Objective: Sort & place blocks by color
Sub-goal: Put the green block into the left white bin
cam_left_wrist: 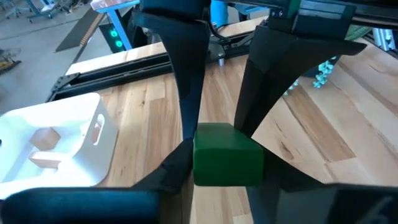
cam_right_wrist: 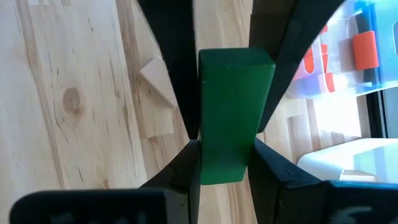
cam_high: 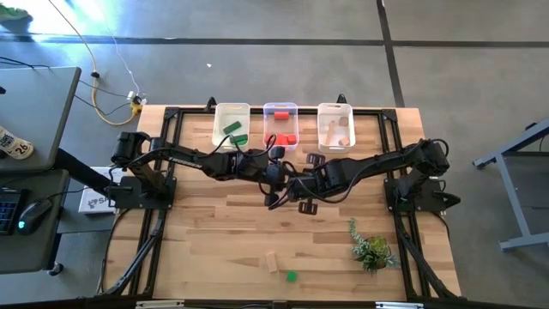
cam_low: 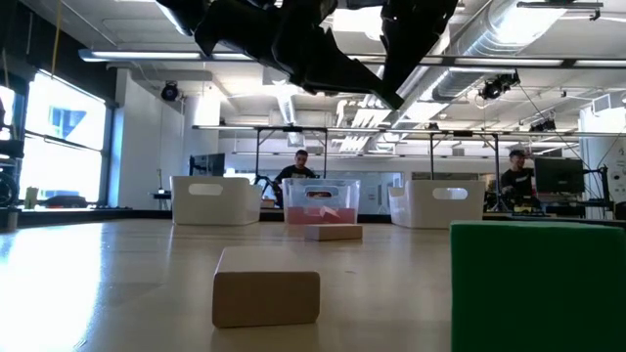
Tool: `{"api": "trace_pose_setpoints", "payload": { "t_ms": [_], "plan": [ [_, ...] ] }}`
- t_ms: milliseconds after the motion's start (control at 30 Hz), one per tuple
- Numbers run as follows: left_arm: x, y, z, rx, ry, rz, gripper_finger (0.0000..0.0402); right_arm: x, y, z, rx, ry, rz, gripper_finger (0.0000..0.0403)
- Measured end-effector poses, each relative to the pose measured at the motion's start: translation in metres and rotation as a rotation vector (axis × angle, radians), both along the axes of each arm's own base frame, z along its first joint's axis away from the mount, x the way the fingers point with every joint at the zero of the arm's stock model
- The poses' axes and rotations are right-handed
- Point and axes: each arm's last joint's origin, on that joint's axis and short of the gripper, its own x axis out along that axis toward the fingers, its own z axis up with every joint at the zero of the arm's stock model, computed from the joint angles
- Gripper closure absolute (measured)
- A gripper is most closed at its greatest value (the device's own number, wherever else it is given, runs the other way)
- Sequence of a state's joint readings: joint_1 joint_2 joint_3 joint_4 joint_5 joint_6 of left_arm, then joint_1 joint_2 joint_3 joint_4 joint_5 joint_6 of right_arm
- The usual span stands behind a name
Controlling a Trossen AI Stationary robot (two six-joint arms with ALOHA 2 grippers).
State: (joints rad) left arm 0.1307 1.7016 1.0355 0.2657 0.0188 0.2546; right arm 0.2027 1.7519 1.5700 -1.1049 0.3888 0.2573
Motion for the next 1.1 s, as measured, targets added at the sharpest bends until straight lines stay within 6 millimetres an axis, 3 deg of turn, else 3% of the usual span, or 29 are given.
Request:
{"api": "trace_pose_setpoints", "payload": {
  "t_ms": [300,500,633,933,1100],
  "plan": [
    [0.000,0.000,0.001,0.024,-0.007,-0.006,0.0325,0.000,0.000,0.000,0.013,0.002,0.000,0.0320],
    [-0.001,0.001,-0.002,0.055,0.034,0.030,0.0325,0.001,0.000,0.000,0.018,0.004,0.019,0.0221],
    [-0.006,0.004,-0.010,0.113,0.139,0.109,0.0325,0.000,0.000,-0.001,0.016,0.010,0.026,0.0182],
    [-0.026,0.013,-0.027,0.360,0.460,0.413,0.0324,0.000,-0.010,-0.001,-0.003,0.021,-0.007,0.0179],
    [-0.043,0.018,-0.015,0.416,0.538,0.519,0.0323,0.001,-0.016,-0.001,-0.002,0.021,-0.025,0.0179]
  ]
}}
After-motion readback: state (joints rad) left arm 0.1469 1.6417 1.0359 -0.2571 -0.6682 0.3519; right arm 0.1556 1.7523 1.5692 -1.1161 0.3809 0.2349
